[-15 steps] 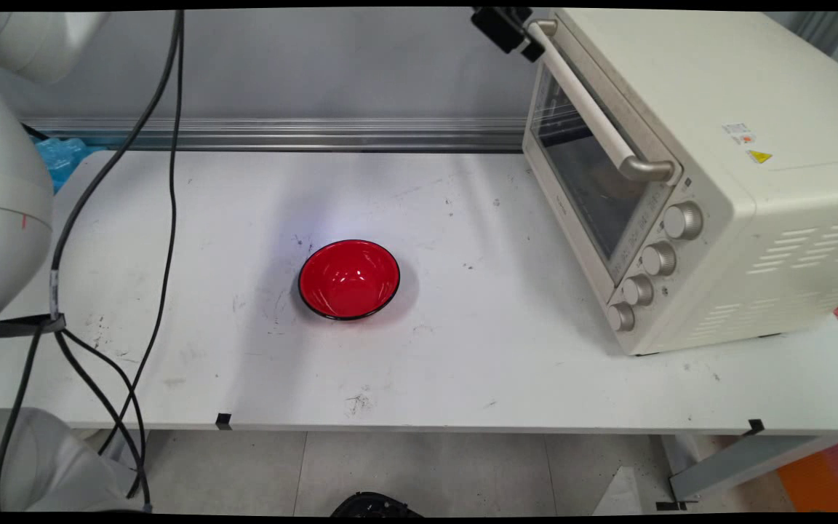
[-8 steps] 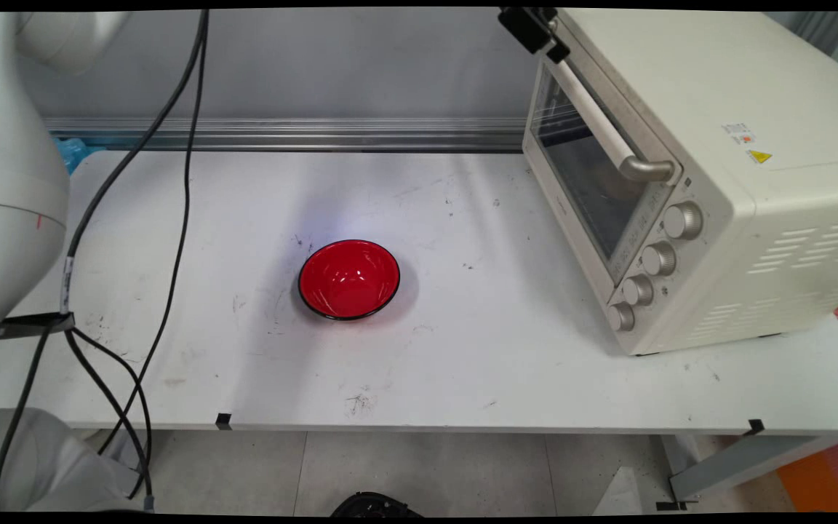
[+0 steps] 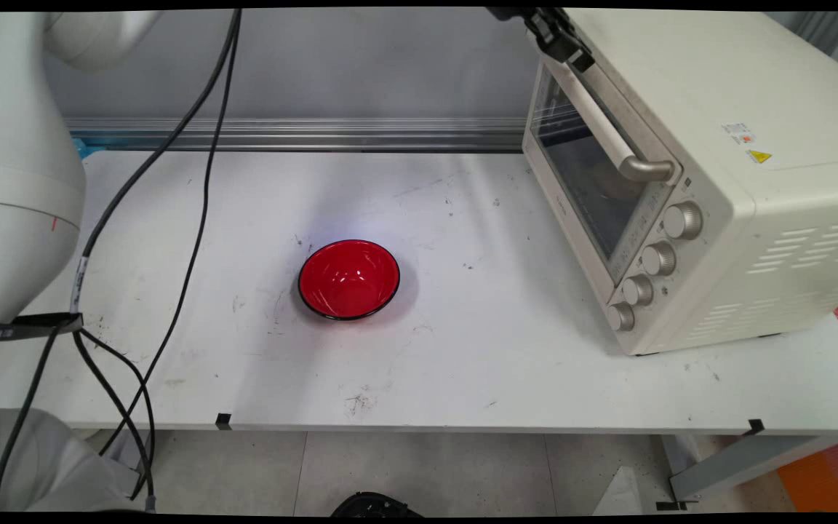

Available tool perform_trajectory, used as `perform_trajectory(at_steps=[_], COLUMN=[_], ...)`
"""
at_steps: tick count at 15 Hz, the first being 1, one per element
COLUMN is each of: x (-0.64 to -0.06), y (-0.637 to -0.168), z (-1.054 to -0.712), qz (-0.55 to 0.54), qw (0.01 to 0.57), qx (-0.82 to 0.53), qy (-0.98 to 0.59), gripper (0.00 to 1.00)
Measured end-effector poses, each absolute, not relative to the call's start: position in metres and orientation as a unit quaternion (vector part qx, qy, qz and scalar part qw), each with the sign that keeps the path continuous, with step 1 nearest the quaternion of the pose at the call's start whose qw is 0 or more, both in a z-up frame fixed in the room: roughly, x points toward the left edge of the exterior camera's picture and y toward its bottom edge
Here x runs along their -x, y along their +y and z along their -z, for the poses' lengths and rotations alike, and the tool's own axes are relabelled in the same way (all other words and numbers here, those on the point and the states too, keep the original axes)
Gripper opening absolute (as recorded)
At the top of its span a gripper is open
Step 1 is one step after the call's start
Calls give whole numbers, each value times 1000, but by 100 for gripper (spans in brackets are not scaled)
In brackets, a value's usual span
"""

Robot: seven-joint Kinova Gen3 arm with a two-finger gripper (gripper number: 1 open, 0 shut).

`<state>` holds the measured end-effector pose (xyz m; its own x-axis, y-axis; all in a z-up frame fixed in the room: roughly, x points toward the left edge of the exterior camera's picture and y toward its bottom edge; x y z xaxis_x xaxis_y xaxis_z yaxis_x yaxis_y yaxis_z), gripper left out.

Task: Open the oven

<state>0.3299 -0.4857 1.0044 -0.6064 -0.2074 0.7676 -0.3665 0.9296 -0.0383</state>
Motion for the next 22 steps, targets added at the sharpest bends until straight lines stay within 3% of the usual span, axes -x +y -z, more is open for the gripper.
perform_trajectory(at_steps=[22], x=[-295], y=[-484], z=[-970], qz=[-62], qw=[410], qx=[-198], qy=[-888], gripper=[0])
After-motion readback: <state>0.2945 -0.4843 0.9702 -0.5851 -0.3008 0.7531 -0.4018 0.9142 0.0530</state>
